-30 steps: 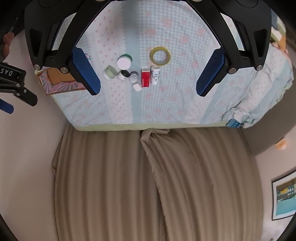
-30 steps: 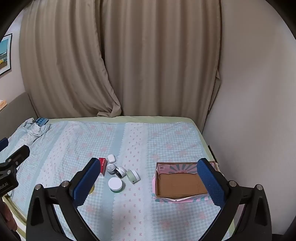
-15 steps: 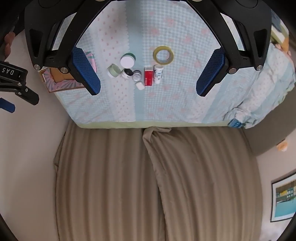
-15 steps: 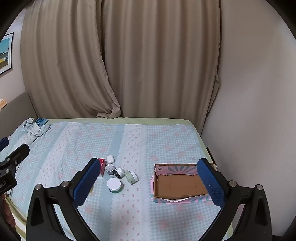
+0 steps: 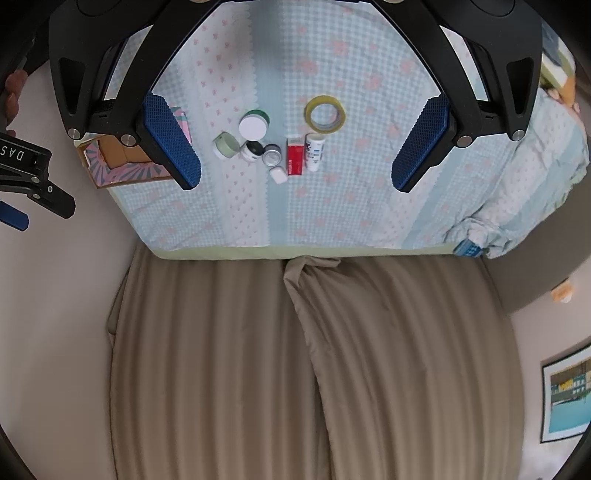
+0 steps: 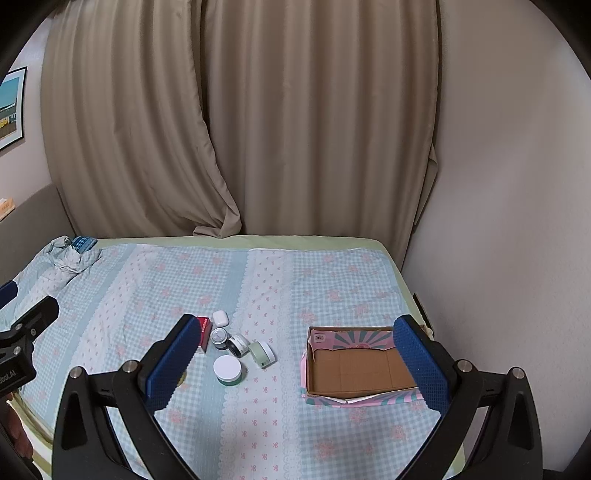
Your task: Organize rigid objects
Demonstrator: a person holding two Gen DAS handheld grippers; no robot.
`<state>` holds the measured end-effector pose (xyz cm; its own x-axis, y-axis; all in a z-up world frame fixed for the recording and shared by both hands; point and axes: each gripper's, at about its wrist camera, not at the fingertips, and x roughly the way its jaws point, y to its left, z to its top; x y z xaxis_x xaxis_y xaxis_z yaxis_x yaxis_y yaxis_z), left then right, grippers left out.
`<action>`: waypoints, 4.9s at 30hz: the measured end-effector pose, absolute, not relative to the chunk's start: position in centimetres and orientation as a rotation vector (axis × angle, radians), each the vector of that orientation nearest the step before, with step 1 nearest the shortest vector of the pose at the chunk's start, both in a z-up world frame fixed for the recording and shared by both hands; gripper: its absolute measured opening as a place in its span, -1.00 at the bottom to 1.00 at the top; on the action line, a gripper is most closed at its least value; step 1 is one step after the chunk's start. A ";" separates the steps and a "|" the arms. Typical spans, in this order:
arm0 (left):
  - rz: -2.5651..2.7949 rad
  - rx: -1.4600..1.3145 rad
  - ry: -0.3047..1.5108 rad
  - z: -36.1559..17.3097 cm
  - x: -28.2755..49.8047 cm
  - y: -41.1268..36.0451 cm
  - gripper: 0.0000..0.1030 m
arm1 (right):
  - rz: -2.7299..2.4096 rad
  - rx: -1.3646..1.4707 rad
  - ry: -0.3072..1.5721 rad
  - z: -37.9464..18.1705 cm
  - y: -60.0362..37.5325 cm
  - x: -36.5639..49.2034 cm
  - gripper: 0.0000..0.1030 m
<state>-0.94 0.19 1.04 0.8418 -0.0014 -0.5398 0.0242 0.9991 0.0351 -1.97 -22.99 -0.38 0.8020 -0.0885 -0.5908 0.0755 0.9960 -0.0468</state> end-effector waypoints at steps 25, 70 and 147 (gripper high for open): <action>-0.012 0.040 0.557 0.3 -1.4 0.1 0.99 | -0.097 -0.015 0.631 -0.6 -22.7 -2.2 1.00; -0.003 0.018 0.589 -0.8 -1.7 -2.3 0.99 | -0.072 0.002 0.630 -0.9 -23.5 -1.9 1.00; 0.012 0.048 1.013 -30.1 19.9 8.4 0.88 | 0.100 0.057 1.128 -28.9 -13.0 18.7 0.29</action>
<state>19.92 8.36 -30.08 0.5290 0.0328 -0.8480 0.0120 0.9989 0.0461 18.72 -12.95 -28.87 0.4244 0.1090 -0.8989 -0.0516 0.9940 0.0961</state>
